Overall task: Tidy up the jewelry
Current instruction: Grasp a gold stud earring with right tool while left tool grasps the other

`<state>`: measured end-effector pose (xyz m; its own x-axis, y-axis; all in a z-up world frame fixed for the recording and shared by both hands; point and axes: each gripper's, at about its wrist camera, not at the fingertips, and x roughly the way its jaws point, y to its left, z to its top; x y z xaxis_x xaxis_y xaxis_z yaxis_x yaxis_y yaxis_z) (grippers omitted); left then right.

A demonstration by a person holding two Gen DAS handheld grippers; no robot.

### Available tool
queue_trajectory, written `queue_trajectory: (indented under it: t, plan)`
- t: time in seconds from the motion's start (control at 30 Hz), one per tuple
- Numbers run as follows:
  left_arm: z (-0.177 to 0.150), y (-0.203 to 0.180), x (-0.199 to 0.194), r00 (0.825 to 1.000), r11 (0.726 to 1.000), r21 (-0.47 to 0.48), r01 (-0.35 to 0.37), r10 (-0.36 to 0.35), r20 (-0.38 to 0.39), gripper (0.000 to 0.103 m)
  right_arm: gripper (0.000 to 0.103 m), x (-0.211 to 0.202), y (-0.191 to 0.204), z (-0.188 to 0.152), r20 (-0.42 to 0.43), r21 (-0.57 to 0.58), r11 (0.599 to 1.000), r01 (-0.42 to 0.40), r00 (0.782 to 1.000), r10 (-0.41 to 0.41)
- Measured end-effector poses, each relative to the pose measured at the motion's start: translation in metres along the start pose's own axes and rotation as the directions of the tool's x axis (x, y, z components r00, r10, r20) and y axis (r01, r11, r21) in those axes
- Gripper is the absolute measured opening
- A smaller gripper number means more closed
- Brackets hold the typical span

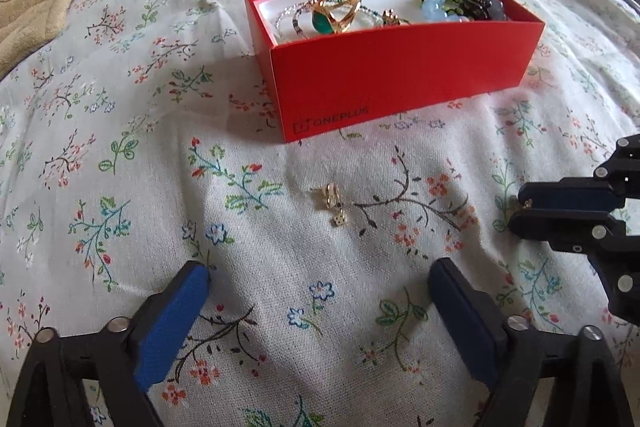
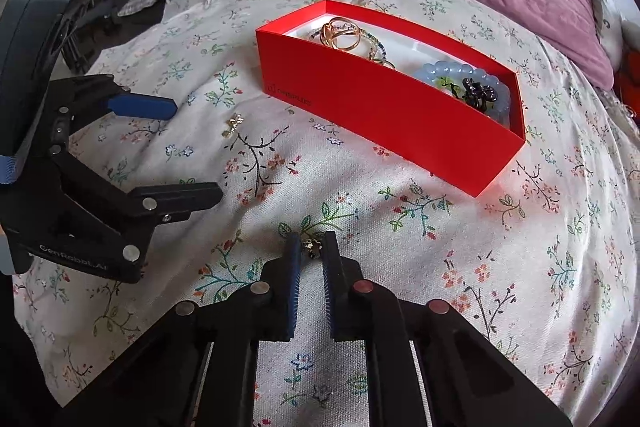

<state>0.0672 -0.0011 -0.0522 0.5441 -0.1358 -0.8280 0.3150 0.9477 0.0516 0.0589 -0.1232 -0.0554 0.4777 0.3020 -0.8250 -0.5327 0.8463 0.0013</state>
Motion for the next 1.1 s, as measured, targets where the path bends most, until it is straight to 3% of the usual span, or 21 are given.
queue_trajectory:
  t: [0.13, 0.2, 0.43, 0.5, 0.83, 1.0, 1.1]
  plan:
    - [0.005, 0.002, -0.001, 1.0, 0.999, -0.036, 0.003, -0.002, 0.023, 0.073, 0.011, -0.003, -0.001, 0.0, 0.001, -0.002, 1.0, 0.002, 1.0, -0.002]
    - [0.009, 0.003, 0.0, 1.0, 0.999, -0.048, -0.013, 0.014, 0.028, 0.059, 0.011, -0.004, -0.001, -0.001, 0.003, -0.004, 1.0, 0.004, 1.0, -0.004]
    - [0.015, -0.004, 0.006, 0.999, 0.998, -0.052, -0.04, 0.042, 0.027, 0.048, 0.011, -0.007, -0.005, -0.003, 0.004, 0.005, 1.0, 0.009, 1.0, -0.009]
    - [0.017, -0.008, 0.008, 1.0, 0.999, -0.05, -0.021, 0.022, 0.017, 0.036, 0.011, -0.008, -0.007, -0.003, 0.003, 0.009, 1.0, 0.011, 1.0, -0.011]
    - [0.02, -0.012, 0.012, 1.0, 0.998, -0.057, -0.02, 0.021, 0.01, 0.026, 0.011, -0.013, -0.013, -0.005, 0.011, 0.027, 0.999, 0.022, 1.0, -0.023]
    - [0.021, -0.016, 0.012, 1.0, 0.998, -0.058, -0.018, 0.018, -0.001, 0.008, 0.011, -0.017, -0.016, -0.005, 0.018, 0.035, 0.999, 0.029, 0.999, -0.03]
    - [0.022, -0.018, 0.01, 1.0, 0.998, -0.053, -0.013, 0.013, -0.011, 0.004, 0.011, -0.02, -0.018, -0.003, 0.027, 0.043, 0.999, 0.029, 0.999, -0.03]
